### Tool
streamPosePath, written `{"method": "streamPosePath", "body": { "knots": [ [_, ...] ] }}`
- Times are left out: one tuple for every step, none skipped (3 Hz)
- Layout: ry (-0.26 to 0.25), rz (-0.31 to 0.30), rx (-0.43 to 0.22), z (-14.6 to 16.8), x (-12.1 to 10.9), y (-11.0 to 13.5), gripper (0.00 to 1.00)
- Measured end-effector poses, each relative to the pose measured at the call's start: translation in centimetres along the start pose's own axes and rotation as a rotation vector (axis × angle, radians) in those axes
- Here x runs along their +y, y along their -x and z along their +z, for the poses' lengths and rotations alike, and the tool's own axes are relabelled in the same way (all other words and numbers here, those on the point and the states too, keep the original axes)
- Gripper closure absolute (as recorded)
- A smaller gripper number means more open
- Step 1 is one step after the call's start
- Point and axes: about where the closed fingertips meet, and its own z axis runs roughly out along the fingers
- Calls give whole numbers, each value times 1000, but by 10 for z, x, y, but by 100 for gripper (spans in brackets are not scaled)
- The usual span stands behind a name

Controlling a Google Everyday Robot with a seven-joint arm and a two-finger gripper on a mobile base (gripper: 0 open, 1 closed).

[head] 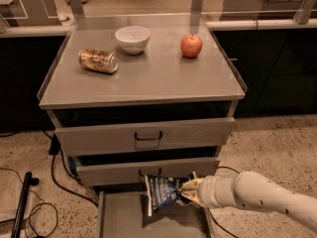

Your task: Pick blue chip bag from bottom drawer and place on counter

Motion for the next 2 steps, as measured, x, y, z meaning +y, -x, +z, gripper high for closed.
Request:
{"method": "streamPosePath", "body": {
  "knots": [
    [-26,-31,14,-13,-12,9,100],
    [-25,-31,14,-13,-12,9,100]
  ]
}}
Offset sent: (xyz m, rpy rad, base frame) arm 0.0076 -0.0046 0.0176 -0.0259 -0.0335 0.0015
